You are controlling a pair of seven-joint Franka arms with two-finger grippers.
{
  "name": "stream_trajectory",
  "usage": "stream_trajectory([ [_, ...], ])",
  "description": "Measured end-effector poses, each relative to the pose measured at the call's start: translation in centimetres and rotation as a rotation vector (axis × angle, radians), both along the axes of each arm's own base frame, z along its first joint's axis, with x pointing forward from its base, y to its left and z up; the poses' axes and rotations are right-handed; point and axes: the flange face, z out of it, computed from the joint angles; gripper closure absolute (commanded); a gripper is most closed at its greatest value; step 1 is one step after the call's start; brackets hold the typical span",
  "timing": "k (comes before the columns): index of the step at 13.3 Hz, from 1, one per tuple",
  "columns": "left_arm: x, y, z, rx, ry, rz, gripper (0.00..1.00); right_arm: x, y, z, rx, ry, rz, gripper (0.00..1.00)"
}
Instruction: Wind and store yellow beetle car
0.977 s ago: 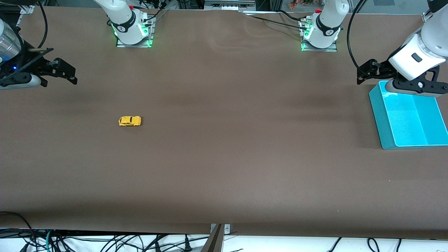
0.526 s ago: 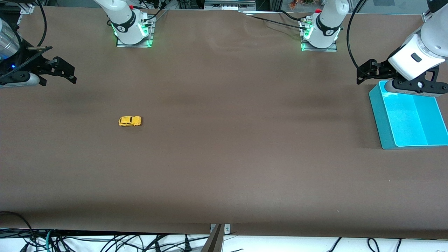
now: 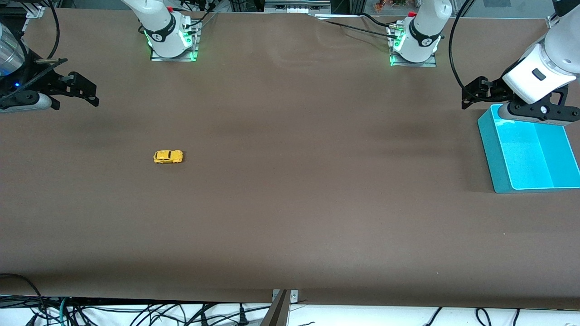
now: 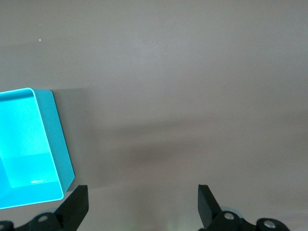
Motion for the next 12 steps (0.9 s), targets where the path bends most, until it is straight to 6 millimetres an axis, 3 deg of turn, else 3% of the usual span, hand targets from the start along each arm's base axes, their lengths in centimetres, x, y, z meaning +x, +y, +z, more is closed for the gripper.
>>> stream_trajectory([
  [12,0.0,0.0,0.0,0.000,0.000,0.000,0.00,-0.2,1.1,0.0,-0.002,0.013,0.022,0.00],
])
